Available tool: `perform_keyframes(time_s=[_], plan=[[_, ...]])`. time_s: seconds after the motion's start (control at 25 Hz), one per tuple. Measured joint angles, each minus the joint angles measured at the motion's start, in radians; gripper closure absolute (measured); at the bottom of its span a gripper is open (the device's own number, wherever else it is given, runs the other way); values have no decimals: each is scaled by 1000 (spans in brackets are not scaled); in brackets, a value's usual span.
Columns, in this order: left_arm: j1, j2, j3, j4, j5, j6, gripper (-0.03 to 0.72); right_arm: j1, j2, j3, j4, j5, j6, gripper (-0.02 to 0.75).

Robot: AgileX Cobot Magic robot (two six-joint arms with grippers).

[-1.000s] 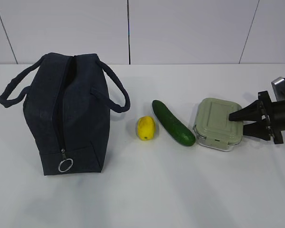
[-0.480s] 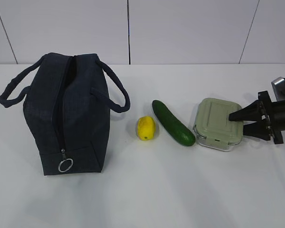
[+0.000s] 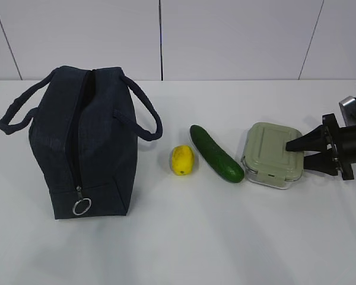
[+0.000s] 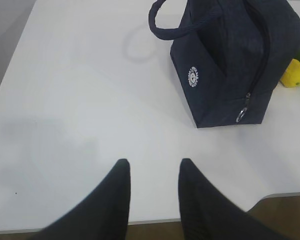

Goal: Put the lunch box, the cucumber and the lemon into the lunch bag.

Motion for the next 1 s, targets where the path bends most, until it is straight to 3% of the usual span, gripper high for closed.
perform_keyframes(time_s=[1.0], plan=[[0,0,0,0,0,0,454,0,0,0,-2,0,2,355]])
